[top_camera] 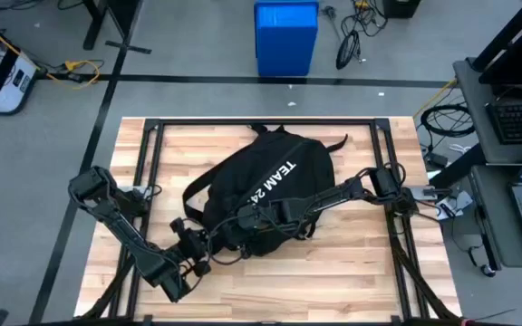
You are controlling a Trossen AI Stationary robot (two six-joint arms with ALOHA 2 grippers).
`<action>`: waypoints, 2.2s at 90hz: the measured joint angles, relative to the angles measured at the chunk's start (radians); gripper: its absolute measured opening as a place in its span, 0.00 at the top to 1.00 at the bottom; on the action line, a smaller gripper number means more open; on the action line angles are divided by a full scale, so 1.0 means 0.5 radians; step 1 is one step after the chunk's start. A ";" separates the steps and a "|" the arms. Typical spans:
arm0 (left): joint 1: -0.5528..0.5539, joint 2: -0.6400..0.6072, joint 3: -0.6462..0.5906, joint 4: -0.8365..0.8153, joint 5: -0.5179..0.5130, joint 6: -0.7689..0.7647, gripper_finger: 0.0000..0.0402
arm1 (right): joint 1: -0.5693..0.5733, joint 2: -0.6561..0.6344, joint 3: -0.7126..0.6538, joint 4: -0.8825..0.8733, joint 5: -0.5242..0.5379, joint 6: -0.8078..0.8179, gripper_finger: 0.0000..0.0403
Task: Unpack backpack
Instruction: Open the black backpack
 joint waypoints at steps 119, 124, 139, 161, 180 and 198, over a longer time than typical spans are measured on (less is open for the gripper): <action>-0.004 0.000 0.001 0.008 0.135 0.003 0.66 | -0.092 -0.252 0.001 -1.282 0.792 0.065 1.00; -0.005 0.000 0.001 0.008 0.169 0.004 0.66 | -0.116 -0.252 0.001 -1.349 0.803 0.083 1.00; -0.055 0.000 0.001 0.034 0.272 -0.001 0.66 | -0.220 -0.262 0.001 -1.490 0.814 0.101 1.00; -0.179 0.001 0.001 0.154 0.324 -0.014 0.66 | -0.380 -0.351 0.000 -1.773 0.810 0.101 1.00; -0.279 0.001 0.001 0.172 0.384 -0.055 0.66 | -0.546 -0.536 -0.001 -2.048 0.815 0.106 1.00; -0.335 0.001 0.001 0.175 0.380 -0.122 0.66 | -0.746 -0.730 -0.001 -2.246 0.802 0.106 1.00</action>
